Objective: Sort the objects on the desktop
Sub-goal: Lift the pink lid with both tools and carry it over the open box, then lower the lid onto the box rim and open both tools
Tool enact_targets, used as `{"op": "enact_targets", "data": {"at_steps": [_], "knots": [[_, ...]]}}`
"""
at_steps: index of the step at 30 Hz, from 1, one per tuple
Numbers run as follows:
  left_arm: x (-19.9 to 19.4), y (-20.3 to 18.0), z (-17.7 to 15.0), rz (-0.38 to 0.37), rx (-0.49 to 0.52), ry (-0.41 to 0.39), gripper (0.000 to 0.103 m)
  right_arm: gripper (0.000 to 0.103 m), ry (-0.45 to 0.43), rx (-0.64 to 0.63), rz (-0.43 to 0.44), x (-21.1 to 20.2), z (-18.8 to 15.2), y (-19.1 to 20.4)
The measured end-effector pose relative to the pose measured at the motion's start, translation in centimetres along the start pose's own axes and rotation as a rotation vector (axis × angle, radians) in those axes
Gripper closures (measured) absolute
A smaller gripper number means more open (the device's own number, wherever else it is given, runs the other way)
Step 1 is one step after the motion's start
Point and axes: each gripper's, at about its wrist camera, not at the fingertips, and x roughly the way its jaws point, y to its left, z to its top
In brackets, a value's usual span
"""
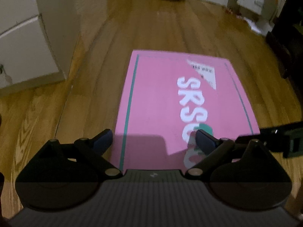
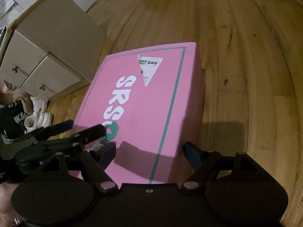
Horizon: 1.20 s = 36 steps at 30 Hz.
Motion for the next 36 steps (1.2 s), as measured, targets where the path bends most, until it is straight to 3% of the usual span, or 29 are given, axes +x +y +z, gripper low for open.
{"op": "enact_targets", "data": {"at_steps": [15,17,18,21,29,31,36], "knots": [[-1.0,-1.9,-1.4,-0.044,0.015,0.069,0.007,0.020,0.023,-0.011,0.037,-1.1,0.0,-0.6],[-1.0,-2.0,-1.8,-0.030,0.029,0.075,0.007,0.026,0.026,-0.043,0.027,-1.2,-0.3,-0.6],[-1.0,-2.2,-2.0,-0.024,0.040,0.077,0.008,0.037,0.024,-0.080,0.013,-1.3,-0.6,-0.5],[-1.1,-2.6,-2.3,-0.007,0.070,0.082,0.007,0.038,0.018,-0.177,-0.015,-1.4,-1.4,-0.3],[-0.8,-3.5,-2.4,-0.005,0.097,0.067,0.007,0.040,0.054,-0.115,0.004,-1.0,-1.1,-1.4],[-0.8,-3.7,-2.4,-0.013,0.109,0.069,0.007,0.047,0.056,-0.104,0.008,-0.9,-1.0,-1.4],[-0.7,-3.8,-2.3,-0.012,0.111,0.069,0.007,0.048,0.060,-0.120,0.004,-0.9,-0.9,-1.0]]}}
